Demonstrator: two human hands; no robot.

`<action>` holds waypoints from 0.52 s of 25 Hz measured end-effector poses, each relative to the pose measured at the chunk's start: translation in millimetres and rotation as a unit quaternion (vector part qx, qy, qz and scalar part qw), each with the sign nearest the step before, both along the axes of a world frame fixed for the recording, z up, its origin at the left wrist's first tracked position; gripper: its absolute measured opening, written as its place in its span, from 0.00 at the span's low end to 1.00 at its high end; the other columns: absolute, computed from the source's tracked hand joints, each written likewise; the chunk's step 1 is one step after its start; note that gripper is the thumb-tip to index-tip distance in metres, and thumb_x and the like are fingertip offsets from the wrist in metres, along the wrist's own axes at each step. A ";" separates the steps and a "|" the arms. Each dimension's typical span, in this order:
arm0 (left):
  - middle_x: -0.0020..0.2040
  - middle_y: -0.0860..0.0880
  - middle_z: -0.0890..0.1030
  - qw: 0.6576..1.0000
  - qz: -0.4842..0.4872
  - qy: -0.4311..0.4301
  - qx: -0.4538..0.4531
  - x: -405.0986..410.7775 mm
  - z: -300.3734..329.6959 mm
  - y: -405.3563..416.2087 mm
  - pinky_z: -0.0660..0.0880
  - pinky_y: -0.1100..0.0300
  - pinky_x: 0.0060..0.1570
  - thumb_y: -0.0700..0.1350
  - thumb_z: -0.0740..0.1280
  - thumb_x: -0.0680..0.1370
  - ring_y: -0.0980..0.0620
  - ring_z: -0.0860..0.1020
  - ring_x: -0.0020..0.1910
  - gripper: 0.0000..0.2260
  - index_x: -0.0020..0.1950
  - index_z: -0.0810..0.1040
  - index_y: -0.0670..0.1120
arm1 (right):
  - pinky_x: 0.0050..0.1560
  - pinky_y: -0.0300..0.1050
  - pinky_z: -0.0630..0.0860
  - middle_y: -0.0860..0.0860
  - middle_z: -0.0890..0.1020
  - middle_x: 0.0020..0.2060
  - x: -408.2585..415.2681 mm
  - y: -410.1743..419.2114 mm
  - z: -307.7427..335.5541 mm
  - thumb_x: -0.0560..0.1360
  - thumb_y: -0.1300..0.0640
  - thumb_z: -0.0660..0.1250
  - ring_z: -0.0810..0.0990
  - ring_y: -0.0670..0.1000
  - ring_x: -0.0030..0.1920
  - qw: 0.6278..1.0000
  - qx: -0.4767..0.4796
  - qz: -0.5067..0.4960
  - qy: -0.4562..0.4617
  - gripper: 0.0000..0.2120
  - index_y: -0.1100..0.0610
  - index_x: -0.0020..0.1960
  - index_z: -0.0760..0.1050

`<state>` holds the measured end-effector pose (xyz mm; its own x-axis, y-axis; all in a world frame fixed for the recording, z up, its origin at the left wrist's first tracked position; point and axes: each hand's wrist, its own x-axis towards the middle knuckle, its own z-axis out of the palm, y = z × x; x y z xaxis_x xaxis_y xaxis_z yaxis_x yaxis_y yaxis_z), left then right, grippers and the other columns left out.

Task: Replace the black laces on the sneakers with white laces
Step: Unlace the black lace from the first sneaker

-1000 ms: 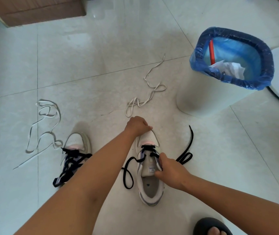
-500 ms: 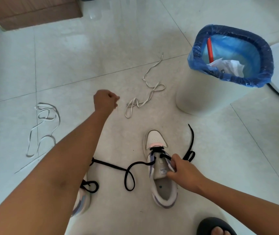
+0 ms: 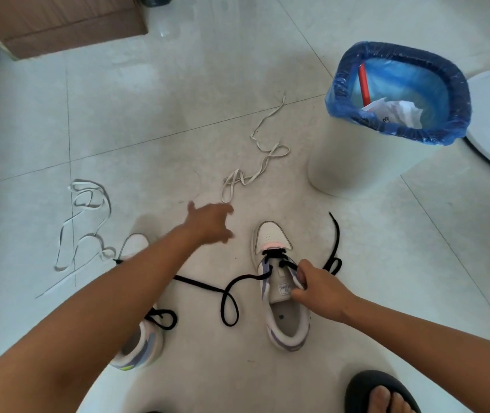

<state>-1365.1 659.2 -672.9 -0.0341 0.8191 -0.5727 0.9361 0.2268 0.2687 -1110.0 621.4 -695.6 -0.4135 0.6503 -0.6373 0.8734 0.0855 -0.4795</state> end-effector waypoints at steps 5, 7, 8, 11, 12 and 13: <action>0.48 0.48 0.80 0.998 -0.003 -0.053 0.046 67.8 -15.8 -49.6 0.69 0.57 0.41 0.57 0.58 0.79 0.48 0.77 0.48 0.15 0.53 0.73 0.46 | 0.30 0.41 0.61 0.46 0.70 0.32 -10.3 5.2 2.8 0.72 0.52 0.65 0.67 0.45 0.30 1.000 0.000 0.002 0.007 0.16 0.46 0.37 0.56; 0.50 0.46 0.79 0.999 0.016 -0.029 0.043 72.1 -19.5 -48.3 0.68 0.57 0.40 0.55 0.60 0.78 0.46 0.77 0.48 0.15 0.54 0.71 0.44 | 0.29 0.41 0.61 0.46 0.70 0.32 -14.7 5.8 2.7 0.73 0.53 0.65 0.67 0.45 0.30 1.000 0.004 0.006 0.009 0.16 0.47 0.37 0.56; 0.49 0.46 0.79 0.999 0.027 -0.018 0.040 71.7 -19.9 -44.4 0.68 0.58 0.39 0.54 0.61 0.77 0.46 0.77 0.48 0.14 0.52 0.71 0.44 | 0.29 0.41 0.60 0.46 0.70 0.32 -16.7 5.7 2.2 0.73 0.53 0.65 0.67 0.45 0.30 1.000 0.006 0.009 0.010 0.16 0.47 0.37 0.56; 0.46 0.47 0.78 0.999 0.043 0.010 0.001 73.0 -16.0 -30.0 0.68 0.59 0.39 0.50 0.62 0.76 0.46 0.78 0.47 0.09 0.46 0.71 0.45 | 0.29 0.41 0.60 0.46 0.70 0.32 -21.6 5.4 1.1 0.73 0.52 0.64 0.66 0.45 0.29 1.000 0.016 0.026 -0.001 0.16 0.47 0.37 0.56; 0.48 0.46 0.78 0.999 0.029 0.030 -0.002 74.4 -15.9 -25.6 0.68 0.58 0.40 0.47 0.62 0.77 0.46 0.78 0.48 0.07 0.47 0.72 0.44 | 0.29 0.41 0.59 0.46 0.69 0.32 -22.7 5.4 0.9 0.73 0.52 0.64 0.66 0.45 0.29 0.999 0.016 0.028 -0.004 0.16 0.46 0.37 0.55; 0.50 0.46 0.78 0.998 0.002 0.056 -0.008 75.7 -15.7 -22.2 0.66 0.58 0.42 0.44 0.61 0.77 0.46 0.78 0.49 0.05 0.49 0.73 0.44 | 0.29 0.41 0.59 0.46 0.69 0.32 -23.6 5.3 0.8 0.73 0.52 0.64 0.66 0.45 0.29 0.999 0.014 0.029 -0.004 0.16 0.46 0.37 0.55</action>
<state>-1289.5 636.9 -688.7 -0.1017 0.8092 -0.5787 0.9590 0.2345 0.1593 -1133.6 626.8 -694.8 -0.4453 0.6435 -0.6226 0.8708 0.1495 -0.4683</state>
